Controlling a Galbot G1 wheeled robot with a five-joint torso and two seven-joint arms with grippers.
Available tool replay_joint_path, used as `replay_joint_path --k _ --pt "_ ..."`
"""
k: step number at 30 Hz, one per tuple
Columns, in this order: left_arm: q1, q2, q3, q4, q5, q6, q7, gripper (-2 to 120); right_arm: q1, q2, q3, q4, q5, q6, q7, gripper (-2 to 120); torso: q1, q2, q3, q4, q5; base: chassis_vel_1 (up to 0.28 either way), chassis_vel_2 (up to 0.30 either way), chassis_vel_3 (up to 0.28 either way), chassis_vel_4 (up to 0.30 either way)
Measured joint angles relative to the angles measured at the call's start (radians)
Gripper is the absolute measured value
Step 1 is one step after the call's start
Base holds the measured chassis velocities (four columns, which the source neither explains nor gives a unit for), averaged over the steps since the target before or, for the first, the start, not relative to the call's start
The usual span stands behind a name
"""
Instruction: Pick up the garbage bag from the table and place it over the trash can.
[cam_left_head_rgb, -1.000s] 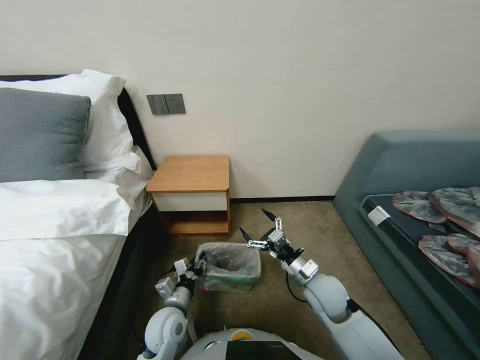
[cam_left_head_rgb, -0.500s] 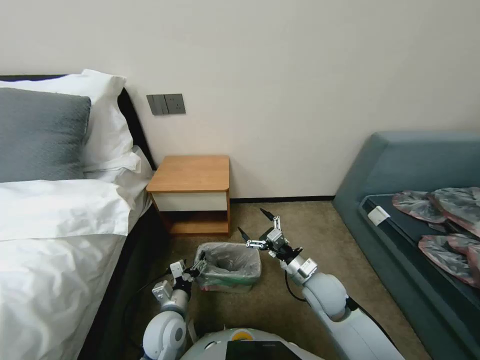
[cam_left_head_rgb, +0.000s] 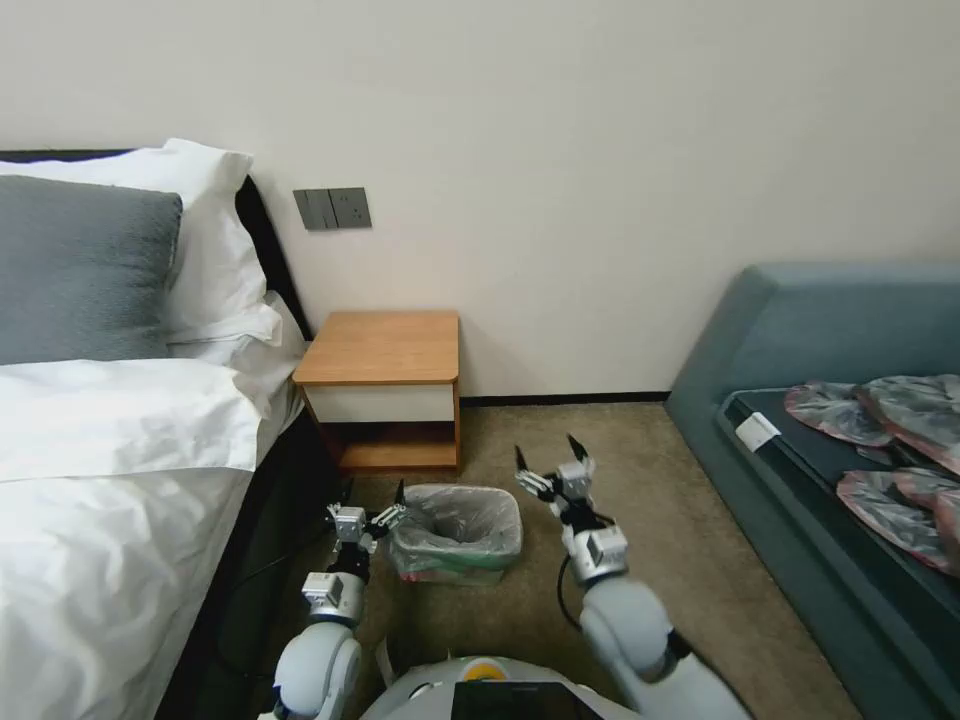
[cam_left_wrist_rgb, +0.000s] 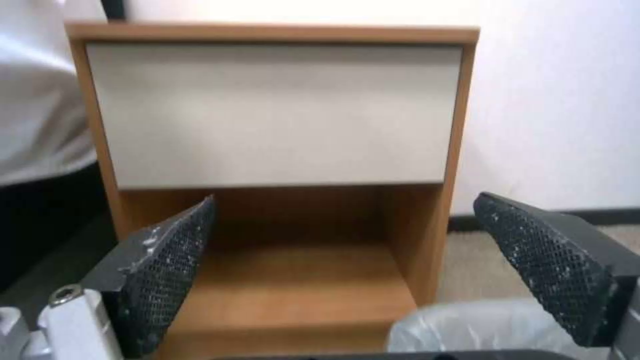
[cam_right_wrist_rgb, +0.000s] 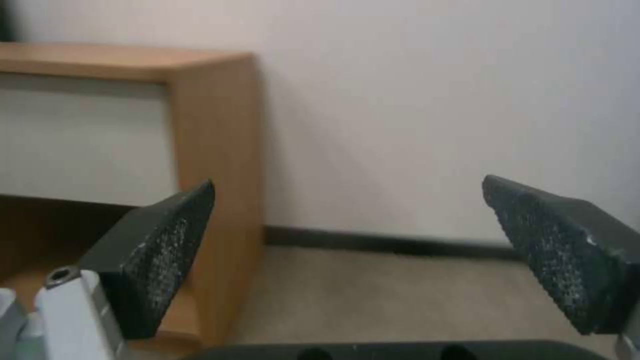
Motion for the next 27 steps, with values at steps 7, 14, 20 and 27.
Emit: replay_joint_path --k 7,14,20,27 --pt "-0.019 0.01 -0.007 0.067 -0.016 -0.156 0.041 98 -0.112 0.115 0.022 -0.055 -0.039 0.13 0.04 100 0.0 0.0 0.0 0.0002 -0.0001 0.0 0.0 0.0 0.0" --pt "-0.018 0.009 -0.011 0.072 -0.023 -0.162 0.027 97 -0.128 0.149 0.053 -0.077 -0.048 0.162 -0.016 100 0.0 0.0 0.0 0.0002 0.0 0.0 0.0 0.0 0.0" --pt "-0.018 0.009 -0.011 0.072 -0.025 -0.16 0.023 97 -0.127 0.15 0.056 -0.079 -0.048 0.165 -0.026 100 0.0 0.0 0.0 0.0003 -0.0001 0.0 0.0 0.0 0.0" --pt "-0.018 0.009 -0.011 0.071 -0.026 -0.157 0.022 97 -0.126 0.149 0.056 -0.079 -0.048 0.165 -0.027 100 0.0 0.0 0.0 0.0002 0.0 0.0 0.0 0.0 0.0"
